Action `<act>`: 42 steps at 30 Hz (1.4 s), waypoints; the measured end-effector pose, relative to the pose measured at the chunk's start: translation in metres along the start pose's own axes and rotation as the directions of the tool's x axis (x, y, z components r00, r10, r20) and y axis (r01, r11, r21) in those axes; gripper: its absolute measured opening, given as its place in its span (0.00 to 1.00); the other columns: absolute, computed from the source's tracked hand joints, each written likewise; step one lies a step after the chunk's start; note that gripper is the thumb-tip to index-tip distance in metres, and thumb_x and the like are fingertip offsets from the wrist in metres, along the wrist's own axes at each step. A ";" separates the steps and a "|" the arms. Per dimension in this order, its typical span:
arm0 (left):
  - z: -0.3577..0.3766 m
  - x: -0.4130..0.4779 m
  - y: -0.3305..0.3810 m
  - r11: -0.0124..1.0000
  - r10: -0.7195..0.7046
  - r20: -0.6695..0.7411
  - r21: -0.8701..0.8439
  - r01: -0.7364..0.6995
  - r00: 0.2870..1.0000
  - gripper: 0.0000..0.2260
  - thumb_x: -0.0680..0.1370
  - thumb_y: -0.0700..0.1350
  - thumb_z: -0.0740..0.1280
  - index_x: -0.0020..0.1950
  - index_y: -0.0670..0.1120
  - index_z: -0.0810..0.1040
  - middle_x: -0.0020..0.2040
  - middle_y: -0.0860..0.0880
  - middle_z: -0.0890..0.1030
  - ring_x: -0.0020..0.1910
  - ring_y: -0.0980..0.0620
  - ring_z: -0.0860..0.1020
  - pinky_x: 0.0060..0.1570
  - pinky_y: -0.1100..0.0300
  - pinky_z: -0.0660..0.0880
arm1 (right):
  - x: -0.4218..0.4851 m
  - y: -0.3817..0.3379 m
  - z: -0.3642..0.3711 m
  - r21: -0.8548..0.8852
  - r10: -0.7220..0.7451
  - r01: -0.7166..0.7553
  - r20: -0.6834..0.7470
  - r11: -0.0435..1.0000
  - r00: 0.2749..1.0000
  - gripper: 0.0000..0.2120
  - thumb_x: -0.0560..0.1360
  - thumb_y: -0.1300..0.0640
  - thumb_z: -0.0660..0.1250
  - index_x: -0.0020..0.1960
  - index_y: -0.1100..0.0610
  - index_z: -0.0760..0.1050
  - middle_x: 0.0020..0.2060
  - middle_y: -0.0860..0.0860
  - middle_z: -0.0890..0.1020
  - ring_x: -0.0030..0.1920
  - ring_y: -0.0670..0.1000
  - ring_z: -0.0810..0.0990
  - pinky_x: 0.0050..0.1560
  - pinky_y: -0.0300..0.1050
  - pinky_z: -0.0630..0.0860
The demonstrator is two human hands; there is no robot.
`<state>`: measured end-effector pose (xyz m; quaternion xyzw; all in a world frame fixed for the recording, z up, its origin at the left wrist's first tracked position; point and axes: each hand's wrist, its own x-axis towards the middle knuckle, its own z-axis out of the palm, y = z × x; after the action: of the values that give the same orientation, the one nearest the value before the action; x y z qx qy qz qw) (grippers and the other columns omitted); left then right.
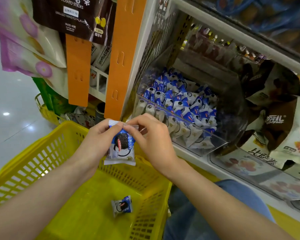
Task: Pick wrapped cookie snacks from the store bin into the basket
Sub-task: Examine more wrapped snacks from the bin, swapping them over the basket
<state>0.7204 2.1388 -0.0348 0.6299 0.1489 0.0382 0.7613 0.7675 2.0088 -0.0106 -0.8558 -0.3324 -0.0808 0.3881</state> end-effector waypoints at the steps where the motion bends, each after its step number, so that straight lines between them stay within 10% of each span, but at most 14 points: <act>1: 0.001 0.000 0.000 0.999 -0.029 0.006 -0.024 0.029 1.000 0.10 0.79 0.48 0.62 0.41 0.51 0.81 0.39 0.48 0.84 0.40 0.52 0.83 0.36 0.58 0.76 | 0.000 0.001 -0.001 -0.109 -0.091 0.090 -0.002 0.990 0.996 0.04 0.75 0.55 0.67 0.46 0.55 0.79 0.40 0.48 0.79 0.41 0.46 0.77 0.40 0.43 0.76; 5: 0.001 0.002 -0.001 0.993 -0.092 0.008 -0.078 0.092 0.996 0.09 0.78 0.50 0.62 0.45 0.51 0.81 0.41 0.49 0.85 0.43 0.49 0.83 0.44 0.53 0.76 | 0.001 0.002 0.000 -0.106 -0.110 0.107 -0.028 0.989 0.994 0.05 0.75 0.57 0.66 0.46 0.57 0.79 0.40 0.49 0.79 0.40 0.44 0.77 0.40 0.38 0.75; 12: -0.001 0.003 0.003 0.999 -0.044 -0.071 -0.006 0.044 0.996 0.12 0.70 0.42 0.73 0.52 0.47 0.77 0.43 0.50 0.84 0.38 0.57 0.83 0.34 0.64 0.78 | 0.011 0.005 -0.005 0.430 0.467 -0.425 0.011 0.796 0.884 0.07 0.78 0.61 0.61 0.42 0.52 0.70 0.45 0.57 0.80 0.43 0.52 0.82 0.32 0.38 0.79; 18: -0.013 0.009 0.007 0.987 0.160 -0.241 0.036 -0.156 0.957 0.02 0.76 0.43 0.67 0.47 0.48 0.80 0.40 0.52 0.83 0.38 0.59 0.81 0.37 0.67 0.78 | 0.002 -0.001 -0.005 0.331 0.490 -0.696 0.524 0.637 0.697 0.20 0.75 0.65 0.65 0.64 0.63 0.62 0.55 0.63 0.79 0.44 0.49 0.79 0.40 0.36 0.78; 22: -0.013 0.007 0.007 0.920 0.280 -0.138 0.320 -0.225 0.950 0.05 0.74 0.42 0.69 0.42 0.54 0.79 0.39 0.52 0.83 0.37 0.58 0.81 0.38 0.61 0.76 | 0.000 -0.003 -0.002 0.161 0.380 -0.468 0.390 0.869 0.839 0.29 0.72 0.55 0.70 0.68 0.54 0.61 0.57 0.47 0.75 0.54 0.43 0.76 0.55 0.40 0.76; 29: -0.009 0.003 0.001 0.923 0.229 -0.054 0.329 -0.199 0.972 0.09 0.79 0.45 0.62 0.40 0.48 0.78 0.34 0.49 0.80 0.32 0.59 0.79 0.32 0.60 0.75 | 0.001 -0.002 0.003 0.266 0.294 -0.369 0.282 0.891 0.913 0.09 0.75 0.57 0.66 0.54 0.59 0.74 0.49 0.55 0.82 0.50 0.53 0.81 0.52 0.59 0.77; 35: -0.006 -0.003 0.001 0.876 0.269 0.009 0.414 -0.248 0.963 0.11 0.78 0.49 0.62 0.38 0.48 0.77 0.31 0.48 0.78 0.30 0.58 0.75 0.29 0.61 0.70 | 0.001 0.000 0.003 0.245 0.230 -0.261 0.150 0.934 0.962 0.05 0.77 0.56 0.64 0.44 0.54 0.77 0.38 0.48 0.81 0.42 0.47 0.80 0.45 0.49 0.79; 42: -0.006 0.001 0.001 0.975 0.079 0.009 0.208 -0.079 0.997 0.13 0.78 0.47 0.63 0.36 0.43 0.75 0.33 0.42 0.78 0.34 0.49 0.76 0.38 0.52 0.71 | 0.000 0.002 -0.001 -0.197 -0.131 0.135 0.031 0.971 0.991 0.07 0.75 0.54 0.65 0.45 0.57 0.78 0.40 0.49 0.79 0.40 0.45 0.76 0.38 0.38 0.73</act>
<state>0.7197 2.1448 -0.0350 0.7116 0.1269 0.0524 0.6891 0.7687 2.0076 -0.0111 -0.8668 -0.3825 -0.1319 0.2914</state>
